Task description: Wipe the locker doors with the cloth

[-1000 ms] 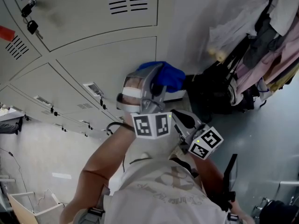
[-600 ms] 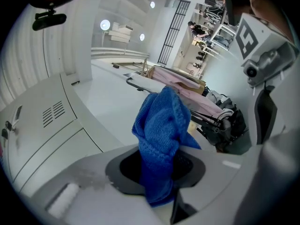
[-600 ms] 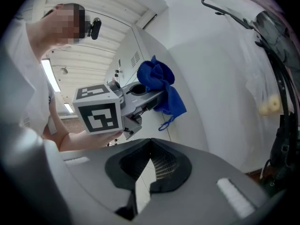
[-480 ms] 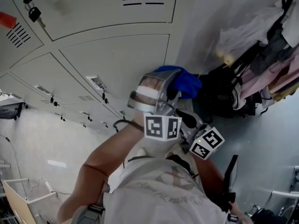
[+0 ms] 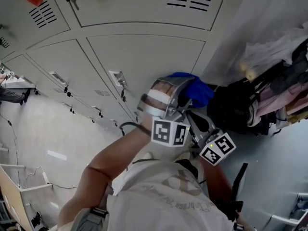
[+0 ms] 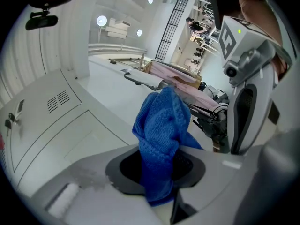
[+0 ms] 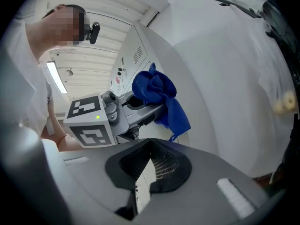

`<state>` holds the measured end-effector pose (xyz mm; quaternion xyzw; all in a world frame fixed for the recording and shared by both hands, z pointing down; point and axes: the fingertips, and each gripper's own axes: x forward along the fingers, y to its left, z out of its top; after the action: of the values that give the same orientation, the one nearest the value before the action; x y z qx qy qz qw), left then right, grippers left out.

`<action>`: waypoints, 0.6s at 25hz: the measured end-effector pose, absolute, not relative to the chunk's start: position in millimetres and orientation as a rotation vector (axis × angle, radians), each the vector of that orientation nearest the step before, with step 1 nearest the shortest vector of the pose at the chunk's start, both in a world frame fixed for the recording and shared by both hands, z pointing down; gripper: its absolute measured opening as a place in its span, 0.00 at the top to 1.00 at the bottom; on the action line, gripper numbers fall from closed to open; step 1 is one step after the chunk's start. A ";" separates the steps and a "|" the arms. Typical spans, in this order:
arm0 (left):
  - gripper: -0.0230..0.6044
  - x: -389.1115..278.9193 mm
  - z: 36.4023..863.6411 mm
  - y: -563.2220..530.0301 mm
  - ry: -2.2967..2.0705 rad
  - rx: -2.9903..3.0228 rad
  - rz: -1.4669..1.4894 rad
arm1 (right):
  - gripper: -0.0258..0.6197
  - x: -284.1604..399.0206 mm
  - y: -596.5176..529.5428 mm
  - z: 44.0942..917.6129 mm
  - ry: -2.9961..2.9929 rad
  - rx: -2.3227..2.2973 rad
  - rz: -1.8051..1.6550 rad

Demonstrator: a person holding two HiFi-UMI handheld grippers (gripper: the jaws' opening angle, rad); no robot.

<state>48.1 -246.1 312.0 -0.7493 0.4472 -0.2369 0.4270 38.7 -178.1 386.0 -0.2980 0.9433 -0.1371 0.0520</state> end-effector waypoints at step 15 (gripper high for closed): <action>0.79 -47.3 310.4 -243.6 1.243 -1.759 -0.684 | 0.95 -6.7 -160.3 380.5 2.900 -0.815 -0.386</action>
<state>-47.3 -243.6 310.4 -0.7038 0.4974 -0.2737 0.4269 -6.7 -160.3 380.5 -0.2680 0.9536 -0.1269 0.0524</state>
